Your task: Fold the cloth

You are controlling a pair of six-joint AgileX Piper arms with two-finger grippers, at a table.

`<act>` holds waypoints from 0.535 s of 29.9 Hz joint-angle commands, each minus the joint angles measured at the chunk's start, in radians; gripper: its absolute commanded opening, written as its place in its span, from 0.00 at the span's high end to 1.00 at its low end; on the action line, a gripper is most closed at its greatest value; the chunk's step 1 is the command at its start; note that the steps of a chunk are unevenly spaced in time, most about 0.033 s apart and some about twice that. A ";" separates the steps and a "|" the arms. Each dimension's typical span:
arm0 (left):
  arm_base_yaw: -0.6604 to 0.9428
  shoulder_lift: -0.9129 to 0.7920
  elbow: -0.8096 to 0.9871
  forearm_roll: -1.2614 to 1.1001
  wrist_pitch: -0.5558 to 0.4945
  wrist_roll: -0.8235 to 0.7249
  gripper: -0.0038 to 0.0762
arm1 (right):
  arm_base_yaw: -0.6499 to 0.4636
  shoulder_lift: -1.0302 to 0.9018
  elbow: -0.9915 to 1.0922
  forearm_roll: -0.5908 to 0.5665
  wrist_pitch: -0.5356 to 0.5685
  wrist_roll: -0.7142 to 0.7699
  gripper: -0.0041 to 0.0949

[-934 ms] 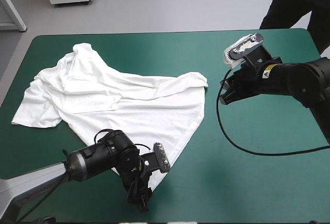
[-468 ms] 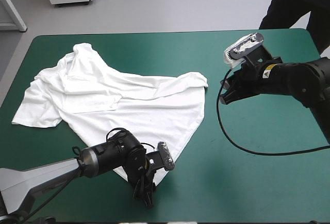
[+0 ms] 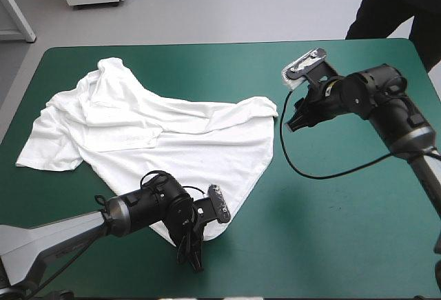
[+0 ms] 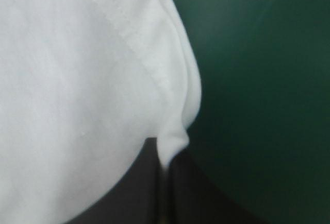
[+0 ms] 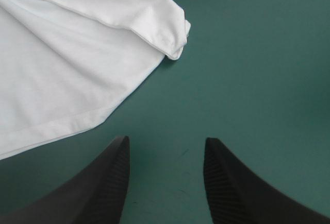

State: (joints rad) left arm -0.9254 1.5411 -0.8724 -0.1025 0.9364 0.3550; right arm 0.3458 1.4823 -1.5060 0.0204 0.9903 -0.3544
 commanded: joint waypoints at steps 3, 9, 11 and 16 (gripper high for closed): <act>-0.018 0.031 0.064 -0.281 0.031 -0.002 0.98 | 0.001 0.122 -0.083 -0.004 -0.037 -0.009 0.49; -0.018 -0.003 0.064 -0.305 0.031 -0.002 0.98 | 0.001 0.305 -0.289 0.006 -0.035 -0.009 0.43; -0.018 -0.010 0.064 -0.316 0.033 -0.002 0.98 | -0.002 0.353 -0.344 0.004 -0.035 -0.016 0.43; -0.018 -0.026 0.064 -0.326 0.033 -0.002 0.98 | -0.002 0.466 -0.431 0.024 -0.039 -0.039 0.43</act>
State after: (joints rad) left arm -0.9161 1.5057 -0.8421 -0.2589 0.9043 0.3635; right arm 0.3458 1.9498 -1.8711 0.0305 0.9875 -0.3687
